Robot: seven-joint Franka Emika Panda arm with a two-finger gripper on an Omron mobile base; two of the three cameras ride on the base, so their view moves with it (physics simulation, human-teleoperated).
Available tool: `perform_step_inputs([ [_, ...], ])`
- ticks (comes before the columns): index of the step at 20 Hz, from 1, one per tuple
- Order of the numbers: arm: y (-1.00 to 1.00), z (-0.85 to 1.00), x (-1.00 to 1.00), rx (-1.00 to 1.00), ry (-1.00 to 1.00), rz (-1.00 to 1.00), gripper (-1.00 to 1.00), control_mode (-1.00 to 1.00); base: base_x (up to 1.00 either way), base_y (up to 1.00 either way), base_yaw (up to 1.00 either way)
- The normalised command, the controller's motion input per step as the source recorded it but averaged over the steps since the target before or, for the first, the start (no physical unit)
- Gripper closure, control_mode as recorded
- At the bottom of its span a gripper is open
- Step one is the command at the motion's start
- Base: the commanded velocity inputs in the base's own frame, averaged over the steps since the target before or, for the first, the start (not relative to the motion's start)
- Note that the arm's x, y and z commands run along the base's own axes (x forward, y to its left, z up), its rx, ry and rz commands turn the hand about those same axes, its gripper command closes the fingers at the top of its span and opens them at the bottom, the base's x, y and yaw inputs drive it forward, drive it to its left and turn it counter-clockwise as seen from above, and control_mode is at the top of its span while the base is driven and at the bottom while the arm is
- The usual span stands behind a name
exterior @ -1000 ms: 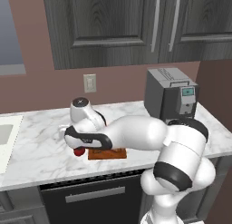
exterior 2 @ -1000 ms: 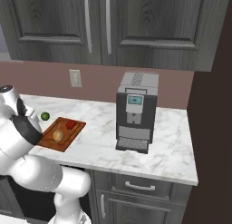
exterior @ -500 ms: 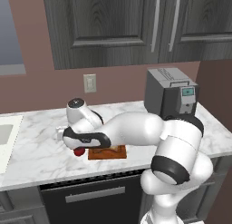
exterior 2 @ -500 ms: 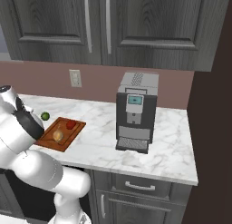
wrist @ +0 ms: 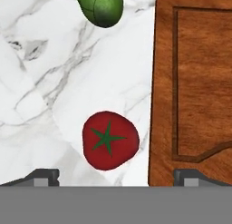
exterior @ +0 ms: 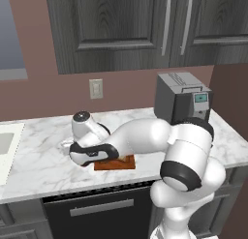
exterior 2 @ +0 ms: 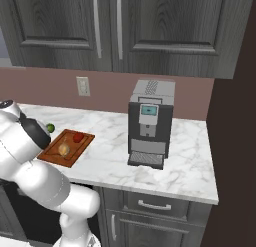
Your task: Place the avocado, onion, tomato, and bell pepper on the cutting board.
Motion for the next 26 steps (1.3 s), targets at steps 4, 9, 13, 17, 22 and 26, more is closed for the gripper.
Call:
perform_step_inputs([
  [4, 0.0, -0.06, 0.0, 0.0, 0.0, 0.02, -1.0, -1.0, 0.0, 0.0, 0.0],
  [9, 0.0, -0.08, 0.0, 0.0, 0.0, 0.02, -1.0, -1.0, 0.0, 0.0, 0.0],
  [13, 0.0, -0.21, 0.06, -0.03, -0.01, 0.0, -1.0, -1.0, 0.0, 0.0, 0.0],
  [17, 0.02, -0.24, 0.14, -0.02, 0.0, 0.0, -1.0, -1.0, 0.0, 0.0, 0.0],
  [22, 0.17, -0.21, 0.26, 0.0, -0.01, 0.0, -1.0, -1.0, 0.0, 0.0, 0.0],
  [26, 0.21, -0.17, 0.23, 0.0, 0.0, 0.0, -1.0, -1.0, 0.0, 0.0, 0.0],
])
